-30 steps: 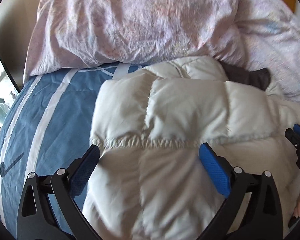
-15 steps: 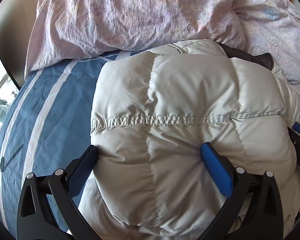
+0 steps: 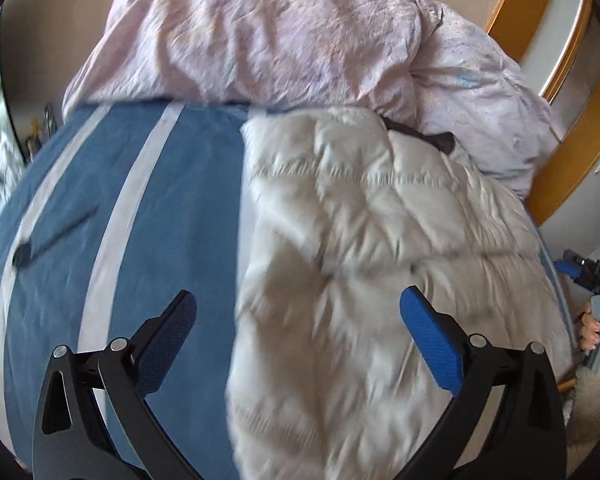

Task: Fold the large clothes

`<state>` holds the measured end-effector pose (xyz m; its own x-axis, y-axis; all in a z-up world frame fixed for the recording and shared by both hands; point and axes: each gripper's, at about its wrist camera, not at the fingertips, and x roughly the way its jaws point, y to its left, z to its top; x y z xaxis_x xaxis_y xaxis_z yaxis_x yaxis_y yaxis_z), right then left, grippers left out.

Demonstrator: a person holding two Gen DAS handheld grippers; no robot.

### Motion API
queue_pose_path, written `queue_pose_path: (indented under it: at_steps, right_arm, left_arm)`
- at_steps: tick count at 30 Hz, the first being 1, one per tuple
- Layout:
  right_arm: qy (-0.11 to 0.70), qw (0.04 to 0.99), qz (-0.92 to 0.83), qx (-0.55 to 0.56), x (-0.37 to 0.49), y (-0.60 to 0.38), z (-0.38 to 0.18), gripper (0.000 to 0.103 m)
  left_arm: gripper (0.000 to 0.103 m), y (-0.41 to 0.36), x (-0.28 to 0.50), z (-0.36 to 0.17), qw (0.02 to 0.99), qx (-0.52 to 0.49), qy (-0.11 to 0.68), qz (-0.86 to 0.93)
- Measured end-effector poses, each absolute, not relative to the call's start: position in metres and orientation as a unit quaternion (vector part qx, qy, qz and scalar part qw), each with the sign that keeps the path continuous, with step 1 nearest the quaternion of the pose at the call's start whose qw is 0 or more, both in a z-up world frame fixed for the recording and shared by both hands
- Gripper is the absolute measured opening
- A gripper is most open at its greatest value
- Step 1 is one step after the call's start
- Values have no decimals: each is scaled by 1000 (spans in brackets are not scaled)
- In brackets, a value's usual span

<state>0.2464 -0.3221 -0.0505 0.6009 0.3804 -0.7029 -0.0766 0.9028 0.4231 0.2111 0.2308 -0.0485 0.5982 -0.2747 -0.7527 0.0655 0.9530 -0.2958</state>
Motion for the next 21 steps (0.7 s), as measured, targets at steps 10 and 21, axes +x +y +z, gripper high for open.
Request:
queue_pose_path:
  at_steps: [10,21]
  right_arm:
    - [481,815,105,306,160,-443,-110,89]
    - [519,778,154,318,157,-430,-141,75]
  left_arm:
    - [102,269,143,-81,847,-229,461,-134]
    - [96,260,127,-106,808,-311,471,-170]
